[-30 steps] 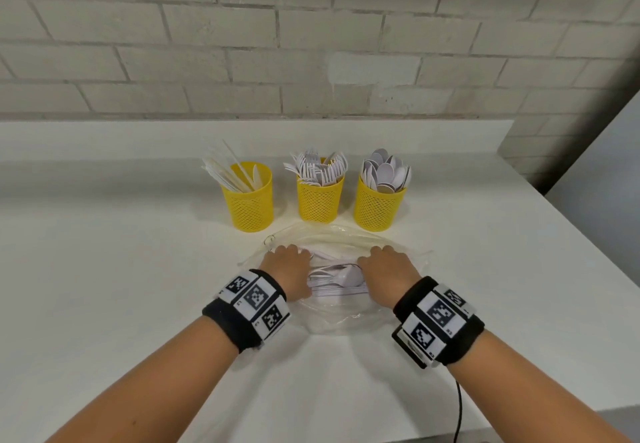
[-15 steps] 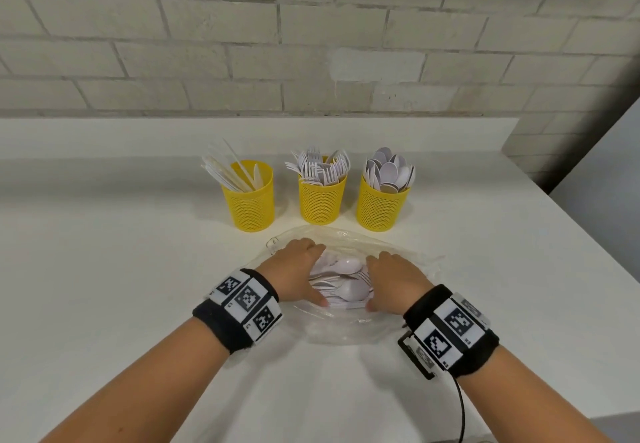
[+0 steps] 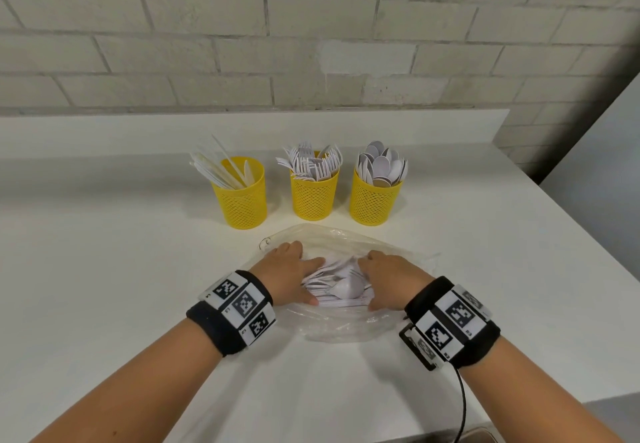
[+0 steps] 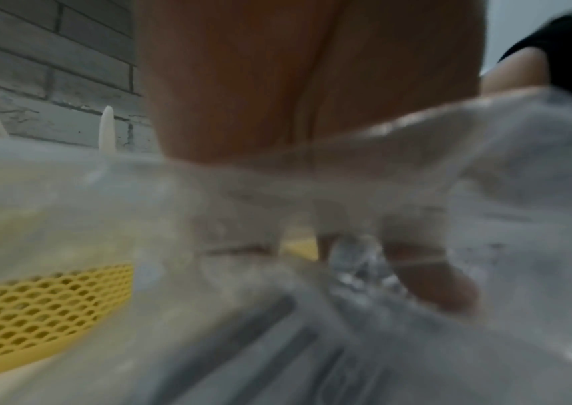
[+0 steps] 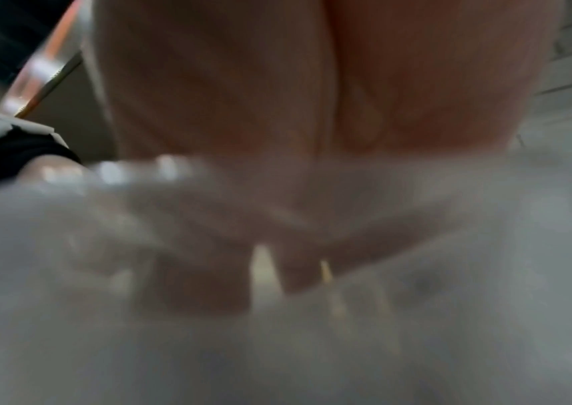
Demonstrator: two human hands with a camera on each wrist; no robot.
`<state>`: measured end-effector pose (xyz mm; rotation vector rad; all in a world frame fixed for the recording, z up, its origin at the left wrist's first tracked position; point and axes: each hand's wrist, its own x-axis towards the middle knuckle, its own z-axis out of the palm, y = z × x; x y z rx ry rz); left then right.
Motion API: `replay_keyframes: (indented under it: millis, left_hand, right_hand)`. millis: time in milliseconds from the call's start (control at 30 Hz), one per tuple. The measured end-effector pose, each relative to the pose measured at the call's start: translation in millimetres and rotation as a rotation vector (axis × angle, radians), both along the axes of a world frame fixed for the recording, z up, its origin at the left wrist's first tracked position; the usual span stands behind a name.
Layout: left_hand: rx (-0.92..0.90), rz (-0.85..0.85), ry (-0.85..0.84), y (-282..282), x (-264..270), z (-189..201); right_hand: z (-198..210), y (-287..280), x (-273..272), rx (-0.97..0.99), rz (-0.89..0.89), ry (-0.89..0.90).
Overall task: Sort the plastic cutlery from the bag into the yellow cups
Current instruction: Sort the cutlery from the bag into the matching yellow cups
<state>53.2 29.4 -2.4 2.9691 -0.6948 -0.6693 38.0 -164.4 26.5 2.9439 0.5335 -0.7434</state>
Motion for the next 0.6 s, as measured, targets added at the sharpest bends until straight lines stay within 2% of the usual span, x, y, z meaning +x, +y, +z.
replay_keyframes:
  millis: [100, 200, 300, 433, 600]
  left_hand:
    - [0.011, 0.006, 0.016, -5, -1, 1]
    - [-0.026, 0.009, 0.001, -4, -2, 4]
    - [0.001, 0.013, -0.049, 0, -5, 4]
    - [0.064, -0.011, -0.042, -2, -8, 0]
    - [0.114, -0.076, -0.070, -14, -9, 0]
  right_hand:
    - [-1, 1, 5, 0.065, 0.028, 0.017]
    - [-1, -4, 4, 0.145, -0.042, -0.014]
    - [-1, -11, -1, 0.069, -0.073, -0.036]
    - [-5, -9, -3, -0.076, -0.022, -0.008]
    - [-3, -6, 3, -0.022, -0.064, -0.029]
